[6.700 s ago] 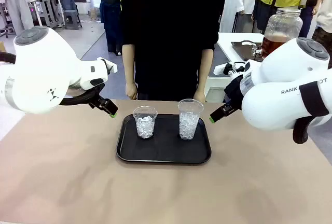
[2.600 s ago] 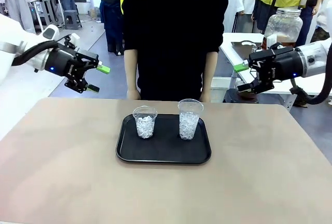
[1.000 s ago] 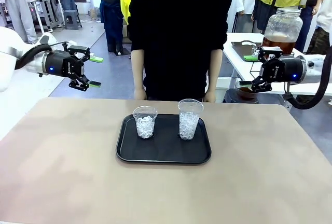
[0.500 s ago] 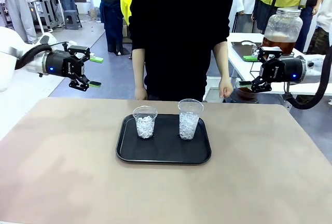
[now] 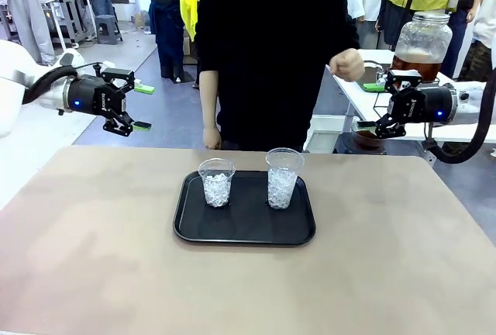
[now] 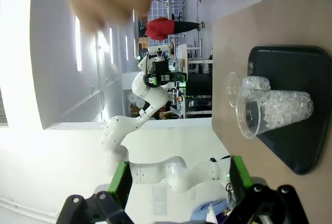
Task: Pour the drink into the iced cup.
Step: Pick up the iced cup indicated by the human and present it to them.
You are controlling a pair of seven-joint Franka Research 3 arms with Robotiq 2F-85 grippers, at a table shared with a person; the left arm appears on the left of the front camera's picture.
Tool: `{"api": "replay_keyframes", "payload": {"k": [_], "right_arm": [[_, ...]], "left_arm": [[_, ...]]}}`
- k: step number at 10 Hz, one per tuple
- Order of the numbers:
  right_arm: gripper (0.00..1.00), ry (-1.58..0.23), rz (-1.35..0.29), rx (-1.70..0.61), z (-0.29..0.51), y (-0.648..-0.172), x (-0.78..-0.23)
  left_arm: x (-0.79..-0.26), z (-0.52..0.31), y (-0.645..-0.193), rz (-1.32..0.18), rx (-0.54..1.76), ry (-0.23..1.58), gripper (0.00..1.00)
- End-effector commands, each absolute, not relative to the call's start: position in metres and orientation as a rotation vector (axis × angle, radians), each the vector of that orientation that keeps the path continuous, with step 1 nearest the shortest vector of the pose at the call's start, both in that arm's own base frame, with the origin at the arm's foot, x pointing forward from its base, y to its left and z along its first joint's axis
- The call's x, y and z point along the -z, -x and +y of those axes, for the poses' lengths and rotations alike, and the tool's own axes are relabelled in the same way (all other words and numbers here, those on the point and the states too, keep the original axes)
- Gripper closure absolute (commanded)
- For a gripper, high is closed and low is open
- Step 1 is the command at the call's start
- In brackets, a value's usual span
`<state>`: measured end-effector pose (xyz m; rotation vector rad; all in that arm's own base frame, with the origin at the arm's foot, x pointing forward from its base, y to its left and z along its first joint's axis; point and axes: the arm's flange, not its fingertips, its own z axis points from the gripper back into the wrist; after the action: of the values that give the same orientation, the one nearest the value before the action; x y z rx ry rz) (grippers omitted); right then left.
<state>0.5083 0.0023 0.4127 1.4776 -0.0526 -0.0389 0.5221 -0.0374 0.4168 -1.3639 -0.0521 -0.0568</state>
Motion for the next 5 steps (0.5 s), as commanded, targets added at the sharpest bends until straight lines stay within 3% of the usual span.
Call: {"api": "replay_keyframes", "payload": {"k": [1,5], "right_arm": [[0.00,-1.473,-0.059,0.026,0.0021,-0.5079,-0.4129],[0.00,-1.473,-0.059,0.026,0.0021,-0.5079,-0.4129]], "left_arm": [[-0.4176,-0.0375,-0.5222,-0.055,0.057,1.363,0.00],[-0.4176,-0.0375,-0.5222,-0.055,0.057,1.363,0.00]]}}
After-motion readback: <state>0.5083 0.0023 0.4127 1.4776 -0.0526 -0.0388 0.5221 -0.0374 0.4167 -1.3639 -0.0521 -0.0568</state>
